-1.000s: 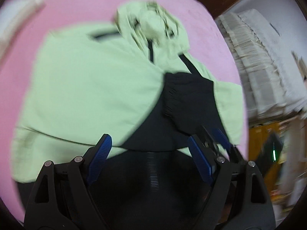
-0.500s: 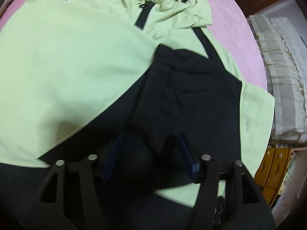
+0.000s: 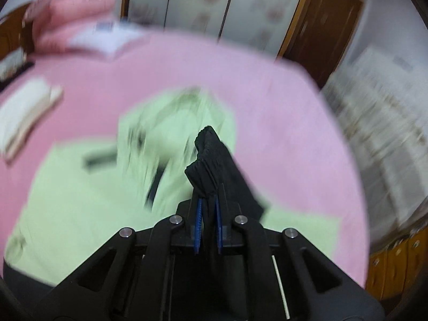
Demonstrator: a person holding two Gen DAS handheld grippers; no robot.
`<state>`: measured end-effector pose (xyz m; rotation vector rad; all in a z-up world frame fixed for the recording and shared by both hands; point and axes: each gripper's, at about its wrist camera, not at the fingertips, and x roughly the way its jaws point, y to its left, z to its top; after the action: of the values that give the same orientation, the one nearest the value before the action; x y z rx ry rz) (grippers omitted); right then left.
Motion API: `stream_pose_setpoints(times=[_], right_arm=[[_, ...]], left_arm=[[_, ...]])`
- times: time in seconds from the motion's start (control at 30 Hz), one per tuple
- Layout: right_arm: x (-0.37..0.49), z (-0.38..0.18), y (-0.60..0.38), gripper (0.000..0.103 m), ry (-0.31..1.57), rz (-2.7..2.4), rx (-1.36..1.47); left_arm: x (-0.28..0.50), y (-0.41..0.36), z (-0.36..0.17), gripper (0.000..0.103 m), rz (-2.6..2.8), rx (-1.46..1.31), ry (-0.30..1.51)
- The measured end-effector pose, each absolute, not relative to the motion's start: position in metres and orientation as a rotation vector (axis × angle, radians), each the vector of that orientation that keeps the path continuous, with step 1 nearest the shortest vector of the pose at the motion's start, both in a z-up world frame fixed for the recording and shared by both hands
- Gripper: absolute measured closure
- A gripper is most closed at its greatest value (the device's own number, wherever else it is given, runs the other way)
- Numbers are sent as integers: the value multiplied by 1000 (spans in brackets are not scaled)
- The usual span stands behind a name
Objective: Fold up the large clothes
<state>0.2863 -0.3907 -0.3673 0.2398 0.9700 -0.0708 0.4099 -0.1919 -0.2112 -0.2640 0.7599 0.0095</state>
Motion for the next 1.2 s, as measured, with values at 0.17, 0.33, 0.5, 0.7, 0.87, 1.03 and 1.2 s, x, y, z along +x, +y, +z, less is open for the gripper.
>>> stream_pose_setpoints(times=[0.17, 0.33, 0.5, 0.7, 0.87, 1.03, 1.2], right_arm=[[293, -369, -408, 22, 956, -70, 205], [284, -373, -428, 35, 926, -51, 155], [267, -380, -445, 54, 901, -17, 117], [248, -374, -452, 54, 851, 18, 64], [236, -361, -455, 76, 824, 60, 56], [229, -357, -452, 96, 860, 93, 16], [232, -375, -489, 95, 957, -22, 242]], left_arm=[[415, -141, -132, 97, 56, -293, 566], [415, -86, -169, 97, 225, -274, 669], [393, -36, -273, 97, 410, -258, 919], [342, -17, -384, 97, 450, -314, 1173], [349, -38, -386, 97, 422, -221, 1160], [362, -33, -357, 97, 373, -233, 1093], [363, -38, -362, 97, 349, -217, 1139]])
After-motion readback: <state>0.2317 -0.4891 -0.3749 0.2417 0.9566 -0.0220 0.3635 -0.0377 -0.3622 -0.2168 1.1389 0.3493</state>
